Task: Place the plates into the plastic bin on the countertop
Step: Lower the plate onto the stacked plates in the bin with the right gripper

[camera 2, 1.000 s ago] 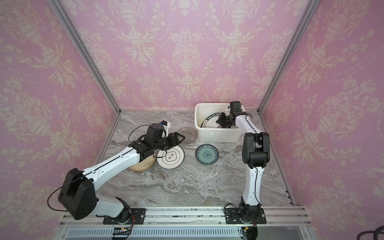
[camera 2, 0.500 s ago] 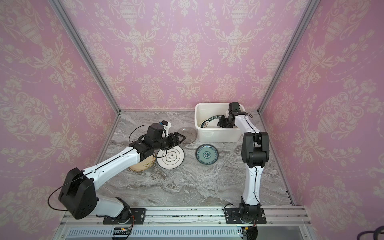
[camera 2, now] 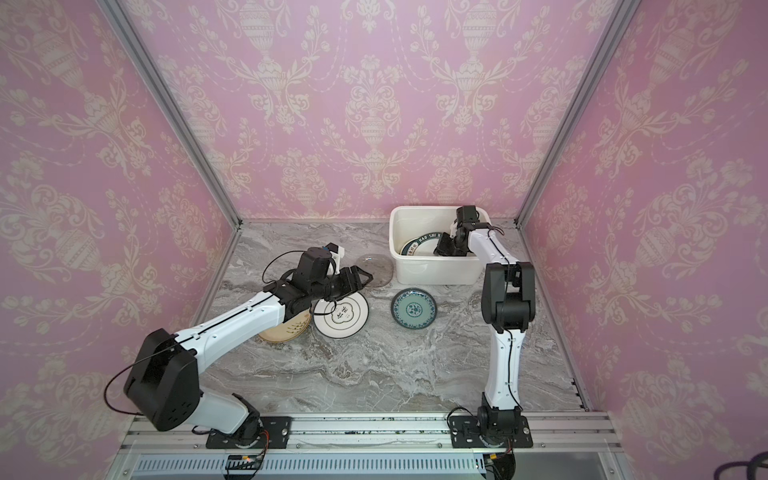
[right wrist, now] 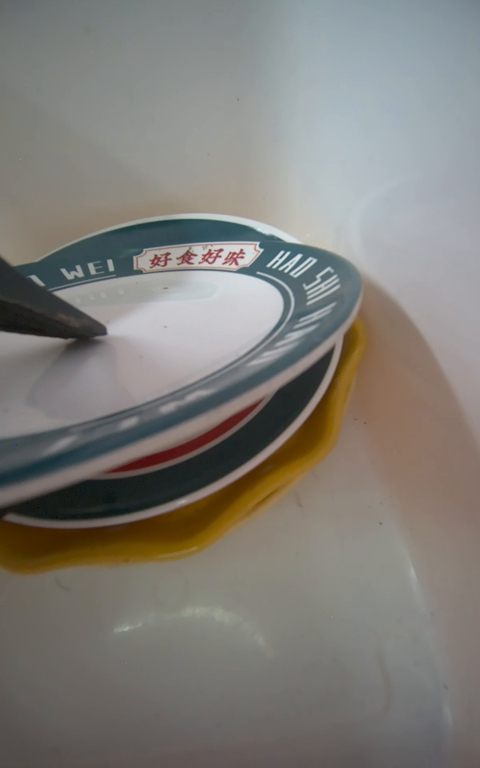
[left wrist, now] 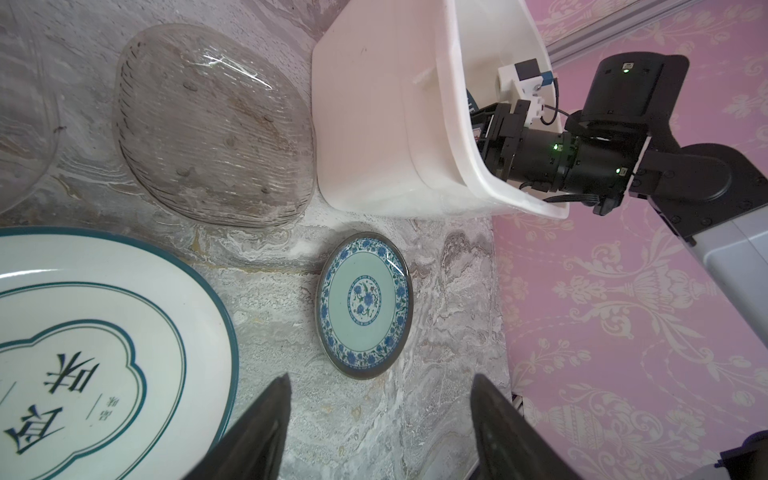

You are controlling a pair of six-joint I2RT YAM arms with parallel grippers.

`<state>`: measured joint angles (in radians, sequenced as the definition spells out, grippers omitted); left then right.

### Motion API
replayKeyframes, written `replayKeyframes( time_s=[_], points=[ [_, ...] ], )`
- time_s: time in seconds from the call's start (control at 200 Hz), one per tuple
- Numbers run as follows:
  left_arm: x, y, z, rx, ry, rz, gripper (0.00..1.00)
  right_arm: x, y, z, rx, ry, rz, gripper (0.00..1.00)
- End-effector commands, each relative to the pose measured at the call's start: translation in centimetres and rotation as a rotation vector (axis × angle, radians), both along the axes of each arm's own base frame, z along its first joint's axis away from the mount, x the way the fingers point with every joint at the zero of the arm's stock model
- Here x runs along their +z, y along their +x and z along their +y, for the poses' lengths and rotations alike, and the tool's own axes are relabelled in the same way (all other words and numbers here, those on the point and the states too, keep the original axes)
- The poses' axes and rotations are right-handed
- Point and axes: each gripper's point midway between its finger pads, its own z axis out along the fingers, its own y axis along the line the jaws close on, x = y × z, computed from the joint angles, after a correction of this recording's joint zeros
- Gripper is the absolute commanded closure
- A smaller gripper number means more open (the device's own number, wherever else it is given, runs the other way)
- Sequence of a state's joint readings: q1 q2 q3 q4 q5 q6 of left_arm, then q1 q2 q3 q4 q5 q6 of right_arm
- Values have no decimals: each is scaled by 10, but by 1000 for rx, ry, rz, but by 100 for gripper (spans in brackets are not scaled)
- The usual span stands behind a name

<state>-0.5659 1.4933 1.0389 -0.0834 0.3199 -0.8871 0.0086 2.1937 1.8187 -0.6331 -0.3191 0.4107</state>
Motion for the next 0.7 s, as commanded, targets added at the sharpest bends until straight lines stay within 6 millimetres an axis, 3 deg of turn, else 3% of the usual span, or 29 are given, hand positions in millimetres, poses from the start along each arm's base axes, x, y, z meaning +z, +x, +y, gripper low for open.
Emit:
replayKeyframes(
  time_s=[0.0,0.51,0.695],
  points=[
    [12,4,-8,-31,-23,-29,29,-31,-18,-8,40,-94,108,59],
    [16,8,-11,-39,-29,-37,30,-41,-36,0,146,-126,193,56],
    [21,6,-7,-34,-23,-50,30,-43,-43,-5,136,-160,217,49]
  ],
)
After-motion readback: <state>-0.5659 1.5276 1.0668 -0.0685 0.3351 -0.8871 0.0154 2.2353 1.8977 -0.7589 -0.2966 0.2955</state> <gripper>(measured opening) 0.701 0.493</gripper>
